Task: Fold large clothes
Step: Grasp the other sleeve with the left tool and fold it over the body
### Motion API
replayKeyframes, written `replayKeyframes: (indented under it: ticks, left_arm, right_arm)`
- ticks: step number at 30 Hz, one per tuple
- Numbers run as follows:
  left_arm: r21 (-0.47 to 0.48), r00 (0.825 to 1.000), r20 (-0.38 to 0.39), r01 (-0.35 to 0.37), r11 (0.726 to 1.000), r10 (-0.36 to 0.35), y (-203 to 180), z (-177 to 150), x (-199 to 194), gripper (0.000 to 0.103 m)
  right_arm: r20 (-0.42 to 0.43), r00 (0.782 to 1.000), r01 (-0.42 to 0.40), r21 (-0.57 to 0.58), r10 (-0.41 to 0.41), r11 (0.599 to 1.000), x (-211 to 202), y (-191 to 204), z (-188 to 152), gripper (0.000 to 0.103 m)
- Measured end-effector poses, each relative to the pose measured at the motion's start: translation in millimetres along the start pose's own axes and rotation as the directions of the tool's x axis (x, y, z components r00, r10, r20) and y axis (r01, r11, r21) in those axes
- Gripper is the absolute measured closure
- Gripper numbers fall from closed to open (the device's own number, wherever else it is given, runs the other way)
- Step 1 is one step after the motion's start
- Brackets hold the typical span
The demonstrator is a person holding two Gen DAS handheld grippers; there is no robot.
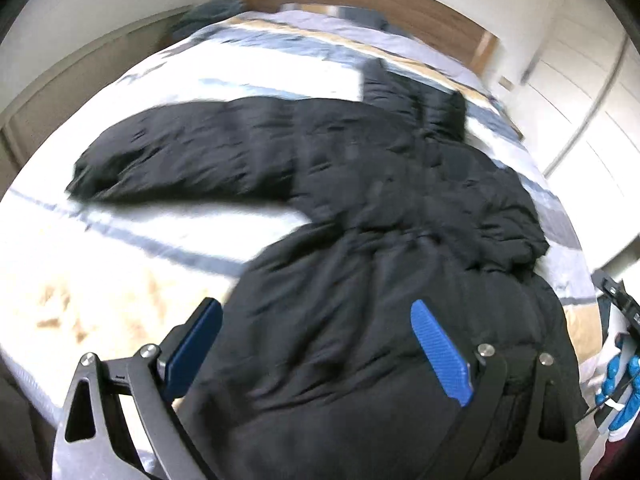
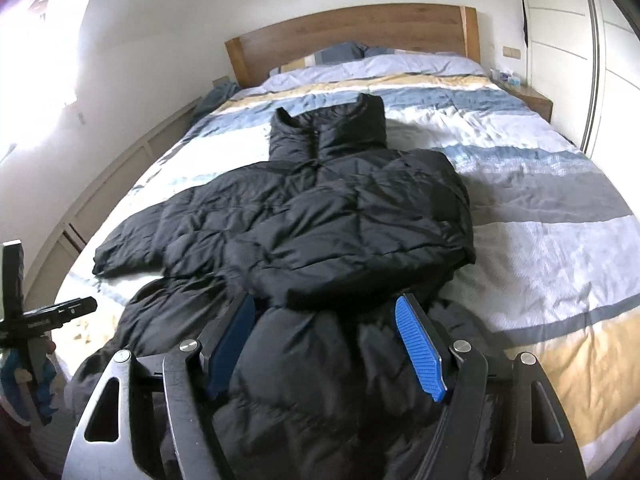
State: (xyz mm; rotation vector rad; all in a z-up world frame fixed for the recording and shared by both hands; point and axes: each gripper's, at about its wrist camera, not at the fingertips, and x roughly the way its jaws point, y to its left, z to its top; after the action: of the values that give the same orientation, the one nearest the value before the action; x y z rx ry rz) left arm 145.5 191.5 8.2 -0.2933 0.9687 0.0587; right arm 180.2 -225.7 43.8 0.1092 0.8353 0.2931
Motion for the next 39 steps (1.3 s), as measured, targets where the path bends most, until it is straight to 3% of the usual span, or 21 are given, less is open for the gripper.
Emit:
replayKeyframes:
  ticks: [4, 9, 14, 20, 26, 32, 33, 36, 37, 38, 39]
  left_arm:
    - [-0.138, 1.000, -0.006, -0.019, 0.990, 0.019, 72.8, -9.8, -3.2, 0.007]
    - [-0.321, 1.000, 0.012, 0.026, 0.947, -0.023, 155.6, -6.5, 7.5, 0.007]
    - [-0.502, 0.992, 0.066, 0.124, 0.856, -0.105, 217.3, 14.2, 34.7, 0.008]
    - [-0.630, 0.974, 0.164, 0.226, 0.743, -0.157, 260.9, 49.5, 70.2, 0.008]
    - [-0.725, 0.966, 0.201, 0.258, 0.638, -0.161, 296.6, 61.4, 106.9, 0.009]
    - [-0.762, 0.948, 0.259, 0.317, 0.565, -0.182, 312.8, 72.3, 134.0, 0.010]
    - [-0.764, 0.944, 0.274, 0.331, 0.554, -0.186, 314.4, 74.5, 136.2, 0.012]
    - [-0.769, 0.935, 0.293, 0.354, 0.532, -0.198, 317.6, 82.0, 142.3, 0.034]
    - [-0.772, 0.936, 0.289, 0.351, 0.530, -0.199, 318.5, 83.8, 144.8, 0.047]
    - [-0.777, 0.939, 0.282, 0.345, 0.527, -0.198, 319.0, 85.4, 147.5, 0.067]
    - [-0.782, 0.936, 0.285, 0.351, 0.515, -0.204, 320.0, 84.8, 149.2, 0.075]
  right_arm:
    - [0.003, 1.000, 0.001, -0.018, -0.001, 1.000, -13.2, 16.9, -7.3, 0.030]
    - [0.005, 1.000, 0.010, -0.012, -0.010, 1.000, -17.9, 24.4, -10.0, 0.030]
    - [-0.011, 0.999, 0.040, 0.021, -0.040, 0.999, -10.0, 14.0, -9.8, 0.030]
    - [-0.040, 0.994, 0.105, 0.072, -0.102, 0.992, 3.0, -7.4, -10.0, 0.030]
    - [-0.067, 0.985, 0.165, 0.110, -0.158, 0.980, 10.4, -28.0, -8.2, 0.030]
    - [-0.069, 0.979, 0.200, 0.154, -0.191, 0.968, 13.6, -44.2, -2.7, 0.030]
    - [-0.068, 0.979, 0.202, 0.156, -0.194, 0.967, 13.9, -45.1, -1.7, 0.030]
    - [-0.068, 0.976, 0.213, 0.147, -0.205, 0.966, 15.3, -45.2, 0.7, 0.030]
    - [-0.068, 0.976, 0.215, 0.144, -0.208, 0.966, 15.8, -44.5, 0.7, 0.030]
    - [-0.069, 0.975, 0.219, 0.141, -0.211, 0.966, 16.4, -43.9, 0.9, 0.030]
    - [-0.070, 0.975, 0.220, 0.139, -0.212, 0.966, 16.7, -43.2, 0.6, 0.030]
